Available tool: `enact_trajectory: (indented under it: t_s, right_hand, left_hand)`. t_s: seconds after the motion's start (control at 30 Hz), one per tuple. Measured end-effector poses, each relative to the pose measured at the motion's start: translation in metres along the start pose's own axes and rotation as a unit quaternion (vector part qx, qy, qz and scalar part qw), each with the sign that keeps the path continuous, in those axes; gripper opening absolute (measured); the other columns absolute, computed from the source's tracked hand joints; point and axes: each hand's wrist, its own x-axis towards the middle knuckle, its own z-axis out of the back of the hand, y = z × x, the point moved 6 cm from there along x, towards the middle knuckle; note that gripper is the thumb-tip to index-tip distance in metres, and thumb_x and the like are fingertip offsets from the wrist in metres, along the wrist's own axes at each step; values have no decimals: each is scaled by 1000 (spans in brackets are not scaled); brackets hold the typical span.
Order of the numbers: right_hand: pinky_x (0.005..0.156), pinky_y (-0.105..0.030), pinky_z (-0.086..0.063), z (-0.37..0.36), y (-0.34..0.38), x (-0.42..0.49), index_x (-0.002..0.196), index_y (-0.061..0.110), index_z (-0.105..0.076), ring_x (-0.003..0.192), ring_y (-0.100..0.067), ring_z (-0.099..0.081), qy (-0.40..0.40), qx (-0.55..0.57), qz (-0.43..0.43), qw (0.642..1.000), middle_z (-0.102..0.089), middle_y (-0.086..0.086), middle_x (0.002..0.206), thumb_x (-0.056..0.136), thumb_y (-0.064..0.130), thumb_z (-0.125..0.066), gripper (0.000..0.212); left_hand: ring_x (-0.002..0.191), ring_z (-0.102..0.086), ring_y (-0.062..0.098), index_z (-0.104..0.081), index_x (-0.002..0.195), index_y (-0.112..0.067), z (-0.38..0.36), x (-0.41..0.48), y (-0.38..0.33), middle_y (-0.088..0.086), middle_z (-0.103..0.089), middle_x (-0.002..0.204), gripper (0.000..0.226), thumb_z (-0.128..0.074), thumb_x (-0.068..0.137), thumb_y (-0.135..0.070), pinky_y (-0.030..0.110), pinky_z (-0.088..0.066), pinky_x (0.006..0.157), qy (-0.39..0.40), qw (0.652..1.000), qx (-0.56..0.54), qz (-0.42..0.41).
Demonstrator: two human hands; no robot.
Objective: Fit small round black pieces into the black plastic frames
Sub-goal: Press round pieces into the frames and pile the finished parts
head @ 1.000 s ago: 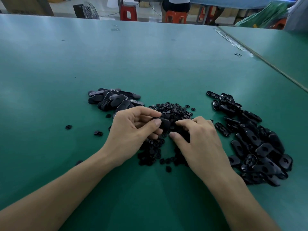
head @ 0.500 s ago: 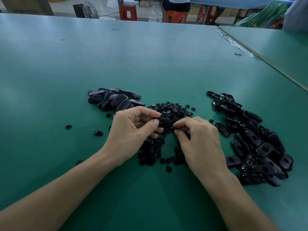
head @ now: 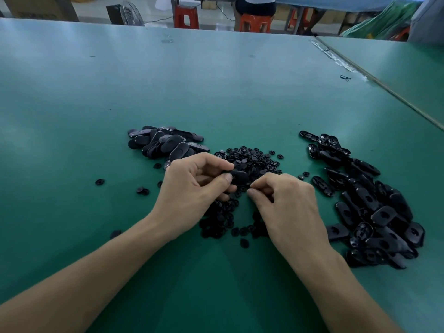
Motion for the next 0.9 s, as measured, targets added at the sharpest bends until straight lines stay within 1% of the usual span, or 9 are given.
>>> enact_trajectory:
  t_s: [0.1,0.2,0.3,0.37,0.4,0.47,0.57,0.7,0.9]
  right_hand:
    - [79,-37,-54,2,0,1,92,23,-75,82,-14,-62,-16,23,-4,1000,-65,7,86,87,30,-76,8]
    - [80,-37,-55,7,2,2,95,20,-77,82,-13,-65,-57,49,9,997,-69,5,87,87,20,-77,9]
    - [81,-24,-53,10,3,2,100,19,-76,80,-7,-65,-87,75,17,993,-70,8,87,88,15,-75,13]
    - [76,-11,-48,11,4,2,98,20,-75,77,0,-64,-89,110,16,990,-70,12,84,89,19,-75,9]
    - [75,-7,-47,11,5,1,96,20,-75,76,1,-64,-90,124,19,988,-69,14,82,90,22,-75,7]
    - [69,-7,-46,13,8,0,92,22,-74,75,0,-63,-93,141,31,985,-67,18,76,91,23,-73,2]
    - [57,-8,-42,13,10,-1,90,22,-72,66,-2,-60,-96,155,49,982,-64,19,68,93,19,-71,5]
    - [71,-2,-42,13,10,-2,97,22,-78,75,5,-62,-100,141,54,983,-69,15,82,89,14,-75,12]
    - [82,-9,-49,13,15,-2,110,21,-76,87,1,-66,-103,149,69,981,-71,14,92,90,11,-72,23]
  left_hand:
    - [73,-76,22,-71,92,-8,0,0,0,8,-75,78,16,-68,89,7,24,-59,62,-4,1000,2,-1]
    - [74,-76,22,-72,92,-10,2,1,-1,8,-75,79,16,-69,89,6,24,-59,62,-8,1000,0,1]
    - [74,-76,22,-71,92,-11,2,1,0,8,-75,80,18,-69,89,6,23,-59,61,-11,1000,-5,2]
    - [75,-77,22,-71,92,-11,2,0,0,8,-76,81,17,-69,89,6,23,-59,62,-9,1000,-7,5]
    - [75,-77,22,-71,93,-11,2,0,1,7,-76,81,17,-69,89,5,23,-59,62,-8,1000,-8,6]
    - [76,-77,22,-71,93,-11,2,0,1,6,-76,82,17,-69,89,5,23,-59,62,-5,1000,-7,7]
    - [76,-77,22,-71,92,-12,2,0,2,5,-76,81,18,-69,89,5,23,-59,62,-4,1000,-7,9]
    - [77,-77,23,-71,92,-12,2,0,2,5,-76,81,18,-70,89,5,25,-59,62,-2,1000,-3,8]
    - [77,-77,22,-71,91,-11,0,1,2,5,-76,81,18,-69,89,6,24,-59,62,-2,1000,0,10]
